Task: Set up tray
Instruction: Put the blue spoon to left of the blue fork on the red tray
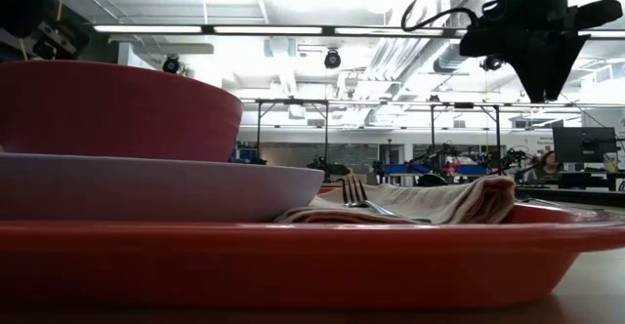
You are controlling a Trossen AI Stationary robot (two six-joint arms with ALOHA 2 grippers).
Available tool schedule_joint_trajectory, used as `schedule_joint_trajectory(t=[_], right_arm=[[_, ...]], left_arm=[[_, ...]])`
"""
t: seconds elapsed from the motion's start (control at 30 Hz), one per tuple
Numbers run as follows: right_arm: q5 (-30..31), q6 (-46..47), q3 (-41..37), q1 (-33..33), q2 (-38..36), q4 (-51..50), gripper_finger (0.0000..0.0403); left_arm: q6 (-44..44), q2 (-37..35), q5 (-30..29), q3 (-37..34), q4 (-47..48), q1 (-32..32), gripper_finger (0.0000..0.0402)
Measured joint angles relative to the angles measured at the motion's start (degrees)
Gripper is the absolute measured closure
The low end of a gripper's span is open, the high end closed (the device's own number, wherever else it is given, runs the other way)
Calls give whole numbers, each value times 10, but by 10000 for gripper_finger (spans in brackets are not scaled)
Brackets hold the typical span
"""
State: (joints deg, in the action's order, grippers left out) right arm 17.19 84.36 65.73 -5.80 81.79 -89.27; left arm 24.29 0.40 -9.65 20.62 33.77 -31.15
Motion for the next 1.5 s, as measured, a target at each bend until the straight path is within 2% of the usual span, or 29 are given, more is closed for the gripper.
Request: schedule_joint_trajectory(t=[0.2, 0.37, 0.57, 0.9, 1.5], right_arm=[[13, -22, -44, 33, -55, 42, 287], [2, -57, -100, 67, -84, 99, 269], [-10, -112, -160, 103, -85, 163, 253], [-11, -177, -234, 174, -84, 281, 249], [-14, -300, -263, 289, -84, 358, 249]], left_arm=[[0, 0, 0, 0, -9, 0, 353], [2, 0, 0, 0, -10, 0, 353], [14, 0, 0, 0, -12, 0, 353], [31, 0, 0, 0, -12, 0, 353], [28, 0, -1, 0, -10, 0, 353]])
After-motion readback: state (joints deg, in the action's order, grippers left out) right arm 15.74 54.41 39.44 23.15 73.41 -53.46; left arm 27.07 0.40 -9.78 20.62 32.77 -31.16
